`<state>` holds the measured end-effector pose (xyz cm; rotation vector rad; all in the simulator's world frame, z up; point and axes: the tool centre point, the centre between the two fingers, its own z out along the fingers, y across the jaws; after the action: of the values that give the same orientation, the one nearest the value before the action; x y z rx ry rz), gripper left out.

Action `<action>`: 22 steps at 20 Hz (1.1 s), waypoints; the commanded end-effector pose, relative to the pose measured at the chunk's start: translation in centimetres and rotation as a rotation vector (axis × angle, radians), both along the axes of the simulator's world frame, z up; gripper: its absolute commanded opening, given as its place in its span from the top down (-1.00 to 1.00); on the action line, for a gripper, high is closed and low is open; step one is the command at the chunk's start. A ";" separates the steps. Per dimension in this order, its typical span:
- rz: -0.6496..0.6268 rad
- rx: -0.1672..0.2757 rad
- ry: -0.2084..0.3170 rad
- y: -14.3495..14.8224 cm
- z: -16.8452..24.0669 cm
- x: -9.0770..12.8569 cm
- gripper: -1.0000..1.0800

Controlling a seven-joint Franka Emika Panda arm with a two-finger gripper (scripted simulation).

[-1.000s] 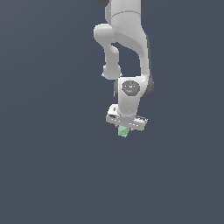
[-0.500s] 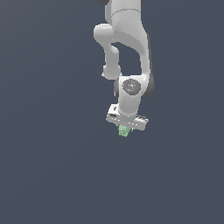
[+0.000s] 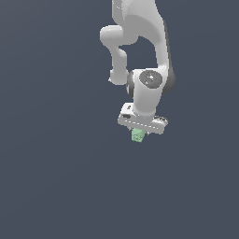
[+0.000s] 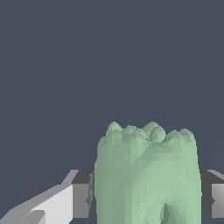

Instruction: Pick up the object and move it to a goal position.

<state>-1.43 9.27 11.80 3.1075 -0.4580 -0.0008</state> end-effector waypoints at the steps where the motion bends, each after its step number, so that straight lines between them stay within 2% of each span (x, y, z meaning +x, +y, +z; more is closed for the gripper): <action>1: 0.000 0.000 -0.001 0.9 2.3 0.3 1.00; 22: 0.000 -0.001 -0.001 8.9 22.6 3.8 1.00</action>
<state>2.17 17.68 33.20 3.1076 -0.4575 0.0027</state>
